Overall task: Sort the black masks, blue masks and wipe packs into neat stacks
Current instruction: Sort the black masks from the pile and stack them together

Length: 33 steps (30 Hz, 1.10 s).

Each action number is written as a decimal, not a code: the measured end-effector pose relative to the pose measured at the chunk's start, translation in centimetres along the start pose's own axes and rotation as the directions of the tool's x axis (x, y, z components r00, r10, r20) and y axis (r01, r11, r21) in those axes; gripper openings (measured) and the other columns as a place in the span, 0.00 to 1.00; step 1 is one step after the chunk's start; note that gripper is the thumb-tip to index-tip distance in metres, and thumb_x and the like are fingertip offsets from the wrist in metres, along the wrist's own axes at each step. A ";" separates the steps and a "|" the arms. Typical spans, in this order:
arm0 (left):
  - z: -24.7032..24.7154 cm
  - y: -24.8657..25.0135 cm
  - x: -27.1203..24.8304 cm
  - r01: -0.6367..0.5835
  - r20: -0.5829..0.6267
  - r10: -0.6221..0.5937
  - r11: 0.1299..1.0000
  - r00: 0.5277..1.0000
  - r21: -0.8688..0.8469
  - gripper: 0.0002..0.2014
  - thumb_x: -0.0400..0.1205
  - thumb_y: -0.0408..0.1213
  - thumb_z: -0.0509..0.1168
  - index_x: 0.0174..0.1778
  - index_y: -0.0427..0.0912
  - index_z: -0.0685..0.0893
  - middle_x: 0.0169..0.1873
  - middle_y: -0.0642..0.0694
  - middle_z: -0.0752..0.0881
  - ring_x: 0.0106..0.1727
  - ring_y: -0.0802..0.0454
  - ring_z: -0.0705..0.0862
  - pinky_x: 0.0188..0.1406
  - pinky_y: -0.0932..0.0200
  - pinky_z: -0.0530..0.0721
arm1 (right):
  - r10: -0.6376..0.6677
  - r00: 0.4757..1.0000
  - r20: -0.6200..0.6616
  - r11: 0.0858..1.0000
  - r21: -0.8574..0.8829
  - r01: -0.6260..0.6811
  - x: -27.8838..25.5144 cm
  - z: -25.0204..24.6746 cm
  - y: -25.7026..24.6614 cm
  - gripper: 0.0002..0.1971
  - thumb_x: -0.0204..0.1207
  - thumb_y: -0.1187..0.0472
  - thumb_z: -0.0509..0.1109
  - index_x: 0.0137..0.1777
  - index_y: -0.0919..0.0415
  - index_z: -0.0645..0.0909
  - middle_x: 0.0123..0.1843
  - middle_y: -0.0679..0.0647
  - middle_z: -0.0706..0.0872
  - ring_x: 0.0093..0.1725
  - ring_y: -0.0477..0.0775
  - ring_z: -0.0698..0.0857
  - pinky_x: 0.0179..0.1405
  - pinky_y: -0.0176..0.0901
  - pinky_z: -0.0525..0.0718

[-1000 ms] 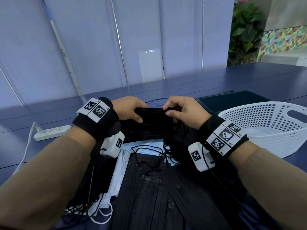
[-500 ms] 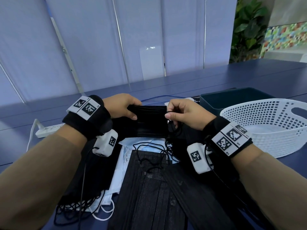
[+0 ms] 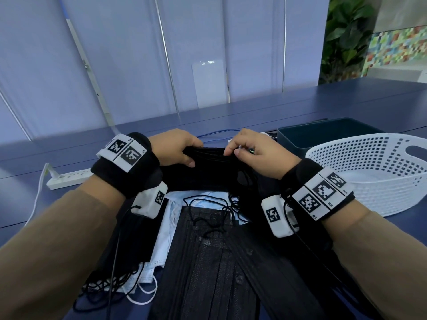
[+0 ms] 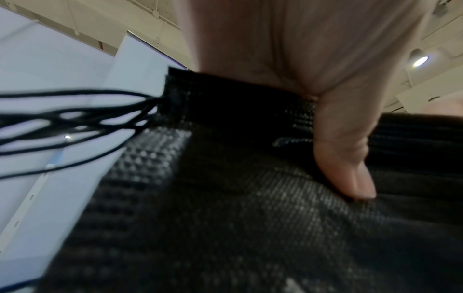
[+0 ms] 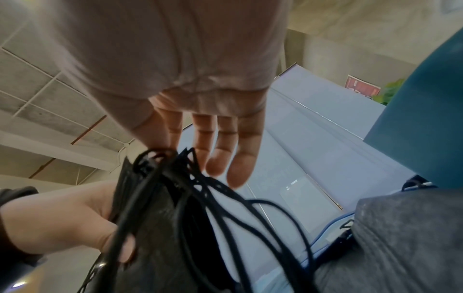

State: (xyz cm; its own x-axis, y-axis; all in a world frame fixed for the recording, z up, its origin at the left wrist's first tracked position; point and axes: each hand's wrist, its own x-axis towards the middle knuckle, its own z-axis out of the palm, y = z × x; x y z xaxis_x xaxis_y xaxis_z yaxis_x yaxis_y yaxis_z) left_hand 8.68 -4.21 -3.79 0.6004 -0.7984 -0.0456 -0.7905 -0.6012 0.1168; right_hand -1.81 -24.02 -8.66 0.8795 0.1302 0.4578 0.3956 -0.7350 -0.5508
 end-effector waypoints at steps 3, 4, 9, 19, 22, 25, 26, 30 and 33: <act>0.0 0.3 -0.1 -0.002 0.005 0.001 1.000 1.000 0.012 0.08 0.75 0.31 0.72 0.42 0.49 0.82 0.33 0.58 0.83 0.36 0.67 0.79 0.33 0.77 0.70 | -0.010 0.999 0.041 1.000 -0.005 0.010 -0.1 0.0 -0.1 0.06 0.78 0.59 0.69 0.52 0.51 0.85 0.43 0.48 0.76 0.40 0.42 0.75 0.48 0.37 0.74; 0.0 0.4 -0.1 -0.003 0.000 0.003 1.000 1.000 0.016 0.07 0.75 0.31 0.72 0.44 0.46 0.83 0.34 0.56 0.83 0.36 0.66 0.79 0.33 0.77 0.70 | -0.008 0.997 0.076 1.000 -0.008 0.008 -0.1 0.0 -0.2 0.07 0.77 0.57 0.70 0.53 0.50 0.85 0.43 0.48 0.75 0.41 0.41 0.75 0.48 0.36 0.73; -0.1 0.9 -0.2 -0.015 -0.033 0.015 1.000 0.999 0.009 0.07 0.75 0.31 0.72 0.47 0.41 0.84 0.36 0.51 0.85 0.37 0.56 0.81 0.34 0.76 0.71 | 0.033 0.985 0.167 0.998 -0.060 -0.023 0.0 0.8 -0.1 0.10 0.73 0.56 0.74 0.53 0.49 0.85 0.51 0.54 0.78 0.53 0.52 0.79 0.58 0.43 0.74; -0.1 0.7 0.0 0.023 -0.080 -0.030 0.996 0.996 -0.092 0.06 0.77 0.31 0.70 0.46 0.46 0.83 0.35 0.54 0.84 0.38 0.58 0.81 0.41 0.65 0.75 | 0.103 0.959 0.265 0.990 0.065 -0.124 -0.9 0.7 0.0 0.23 0.75 0.50 0.71 0.71 0.43 0.75 0.68 0.51 0.70 0.70 0.46 0.71 0.72 0.34 0.63; 0.0 0.4 0.3 0.033 -0.079 -0.042 0.994 0.996 -0.107 0.05 0.78 0.32 0.70 0.46 0.45 0.83 0.36 0.52 0.84 0.40 0.54 0.81 0.42 0.64 0.75 | 0.093 0.946 0.311 0.991 0.064 -0.118 -1.1 0.5 0.0 0.34 0.69 0.52 0.77 0.75 0.46 0.69 0.74 0.49 0.63 0.73 0.44 0.64 0.69 0.30 0.59; 0.1 0.6 0.6 0.016 -0.075 -0.028 0.987 0.997 -0.160 0.05 0.78 0.33 0.70 0.46 0.47 0.82 0.36 0.54 0.84 0.38 0.60 0.82 0.41 0.67 0.76 | 0.121 0.983 0.141 0.990 -0.091 -0.109 -0.6 1.3 0.4 0.34 0.68 0.57 0.78 0.75 0.54 0.71 0.76 0.54 0.63 0.75 0.52 0.66 0.72 0.37 0.65; 0.1 0.7 0.7 0.009 -0.081 -0.024 0.983 0.996 -0.181 0.05 0.79 0.33 0.70 0.47 0.47 0.82 0.37 0.55 0.84 0.38 0.63 0.82 0.40 0.71 0.75 | 0.106 0.992 0.064 0.989 -0.106 -0.099 -0.5 1.6 0.5 0.31 0.70 0.59 0.77 0.74 0.56 0.72 0.76 0.56 0.64 0.75 0.55 0.67 0.74 0.41 0.65; -0.1 0.7 1.0 -0.005 -0.121 -0.024 0.972 0.992 -0.233 0.07 0.79 0.32 0.69 0.52 0.44 0.84 0.38 0.55 0.85 0.39 0.66 0.81 0.39 0.80 0.73 | 0.120 0.990 -0.076 0.989 -0.075 -0.126 -0.4 1.5 0.8 0.17 0.76 0.58 0.71 0.64 0.61 0.81 0.69 0.57 0.73 0.68 0.53 0.73 0.58 0.27 0.64; -0.1 0.4 1.0 -0.001 -0.112 -0.024 0.976 0.993 -0.217 0.08 0.79 0.32 0.69 0.53 0.45 0.84 0.39 0.56 0.85 0.38 0.70 0.81 0.40 0.81 0.73 | 0.157 0.987 -0.033 0.987 -0.010 -0.158 -0.4 0.5 1.0 0.13 0.77 0.59 0.71 0.59 0.62 0.84 0.63 0.54 0.75 0.59 0.48 0.75 0.52 0.28 0.67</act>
State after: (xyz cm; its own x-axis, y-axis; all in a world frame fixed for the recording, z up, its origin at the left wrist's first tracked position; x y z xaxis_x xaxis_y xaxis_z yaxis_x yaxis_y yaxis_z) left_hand 8.97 -5.28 -3.67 0.6290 -0.7749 0.0625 -0.7459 -0.5789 0.3294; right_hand -1.59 -24.43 -9.75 0.9216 -0.0087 0.3881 0.2495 -0.7527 -0.6093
